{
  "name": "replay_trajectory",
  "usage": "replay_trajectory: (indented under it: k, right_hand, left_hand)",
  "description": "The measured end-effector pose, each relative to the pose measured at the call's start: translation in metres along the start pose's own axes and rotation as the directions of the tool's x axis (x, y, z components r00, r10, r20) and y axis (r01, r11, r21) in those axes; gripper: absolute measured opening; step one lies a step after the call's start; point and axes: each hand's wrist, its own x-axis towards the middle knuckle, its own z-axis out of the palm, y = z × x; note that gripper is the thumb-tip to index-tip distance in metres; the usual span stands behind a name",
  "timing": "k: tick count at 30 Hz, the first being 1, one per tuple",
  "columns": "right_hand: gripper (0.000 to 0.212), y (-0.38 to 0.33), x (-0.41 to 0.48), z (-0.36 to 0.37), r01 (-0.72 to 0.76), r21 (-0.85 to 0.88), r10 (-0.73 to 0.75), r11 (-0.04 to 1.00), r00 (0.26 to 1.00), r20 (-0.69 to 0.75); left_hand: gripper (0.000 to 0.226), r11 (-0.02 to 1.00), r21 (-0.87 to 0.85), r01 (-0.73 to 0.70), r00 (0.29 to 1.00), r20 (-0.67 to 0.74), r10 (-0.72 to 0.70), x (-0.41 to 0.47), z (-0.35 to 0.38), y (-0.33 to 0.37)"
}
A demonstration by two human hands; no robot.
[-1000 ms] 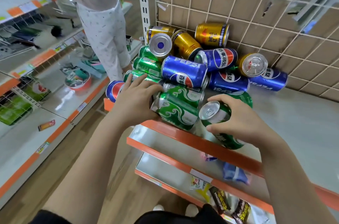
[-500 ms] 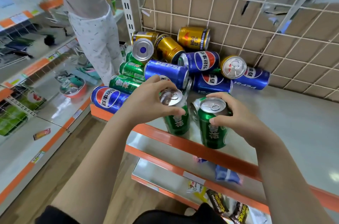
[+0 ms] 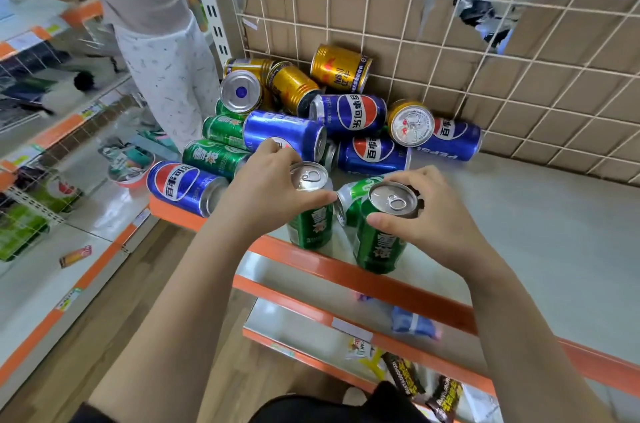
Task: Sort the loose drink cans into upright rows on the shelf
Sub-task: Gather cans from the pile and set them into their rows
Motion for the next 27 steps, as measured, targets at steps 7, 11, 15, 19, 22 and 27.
replay_trajectory:
  k: [7,11,15,19,22,27]
  right_hand:
    - [0.053,0.005,-0.006,-0.007,0.052,-0.025,-0.054,0.998,0.994,-0.091]
    - [0.053,0.007,-0.011,-0.011,0.072,-0.069,-0.080,0.995,0.991,-0.109]
    - [0.054,0.010,-0.020,-0.018,0.060,-0.104,-0.075,0.993,0.986,-0.152]
    - [0.053,0.011,-0.028,-0.022,0.034,-0.107,-0.053,0.994,0.982,-0.184]
    - [0.054,0.009,-0.033,-0.022,0.016,-0.115,-0.041,0.993,0.975,-0.218]
    - [0.053,0.002,-0.039,-0.019,-0.040,-0.096,0.014,0.995,0.967,-0.256]
  left_hand:
    - [0.063,0.986,0.166,-0.027,0.992,-0.116,0.047,-0.014,0.004,0.019]
    - [0.072,0.993,0.115,-0.041,0.990,-0.127,0.056,-0.018,0.007,0.027]
    - [0.062,0.995,0.050,-0.092,0.991,-0.098,0.096,-0.023,0.010,0.028]
    - [0.055,0.990,-0.026,-0.137,0.989,-0.055,0.135,-0.025,0.011,0.025]
    - [0.052,0.982,-0.062,-0.180,0.984,-0.024,0.179,-0.024,0.010,0.022]
    - [0.049,0.968,-0.101,-0.230,0.973,0.011,0.232,-0.025,0.006,0.017]
